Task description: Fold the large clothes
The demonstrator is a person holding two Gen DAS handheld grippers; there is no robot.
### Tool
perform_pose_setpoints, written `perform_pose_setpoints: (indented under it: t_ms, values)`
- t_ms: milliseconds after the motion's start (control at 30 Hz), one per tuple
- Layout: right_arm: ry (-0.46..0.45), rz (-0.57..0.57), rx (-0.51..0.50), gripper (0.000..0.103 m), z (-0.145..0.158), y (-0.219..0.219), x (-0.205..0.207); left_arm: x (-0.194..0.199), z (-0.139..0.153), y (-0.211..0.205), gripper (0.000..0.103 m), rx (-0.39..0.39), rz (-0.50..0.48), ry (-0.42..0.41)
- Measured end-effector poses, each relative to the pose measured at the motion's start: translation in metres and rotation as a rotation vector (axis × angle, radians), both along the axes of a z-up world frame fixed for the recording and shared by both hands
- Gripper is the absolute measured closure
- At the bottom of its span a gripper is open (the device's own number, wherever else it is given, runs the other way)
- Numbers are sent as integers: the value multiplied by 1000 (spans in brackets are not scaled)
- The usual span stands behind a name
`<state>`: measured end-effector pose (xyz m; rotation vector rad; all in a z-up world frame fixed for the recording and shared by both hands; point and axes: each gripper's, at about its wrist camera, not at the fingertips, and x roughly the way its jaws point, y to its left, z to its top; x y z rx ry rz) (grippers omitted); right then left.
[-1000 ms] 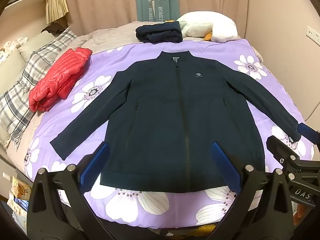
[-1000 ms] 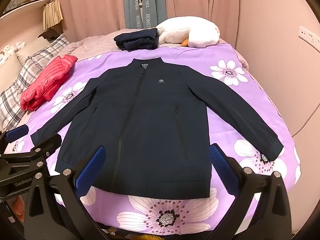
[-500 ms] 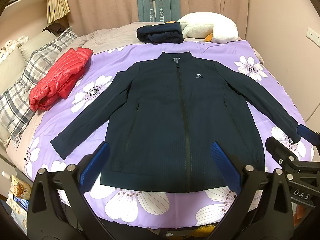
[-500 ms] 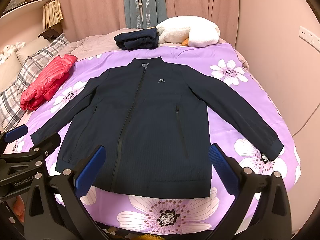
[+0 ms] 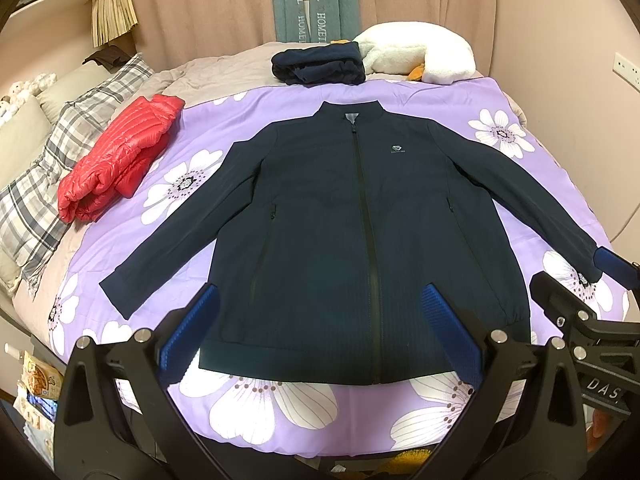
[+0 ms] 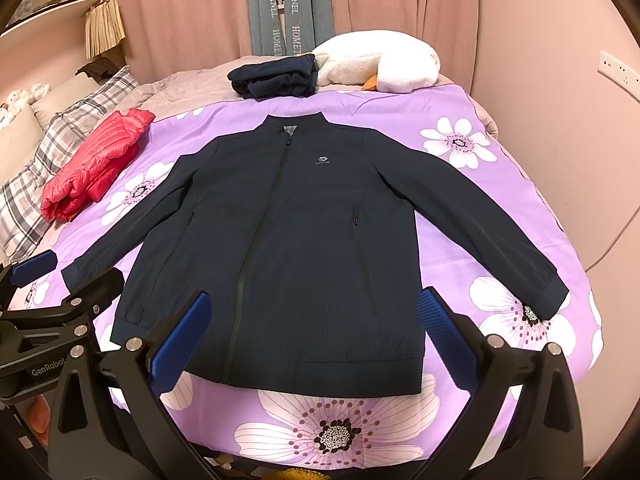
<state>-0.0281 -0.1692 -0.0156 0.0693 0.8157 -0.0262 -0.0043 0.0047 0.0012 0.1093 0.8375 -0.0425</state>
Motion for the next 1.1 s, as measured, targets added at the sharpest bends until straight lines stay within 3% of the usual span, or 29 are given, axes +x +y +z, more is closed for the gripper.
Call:
perform_pose_setpoints:
  t_ms: [1100]
  values:
    - [6, -2, 1, 1, -5, 0, 1, 2, -9, 3, 2, 4, 3, 7]
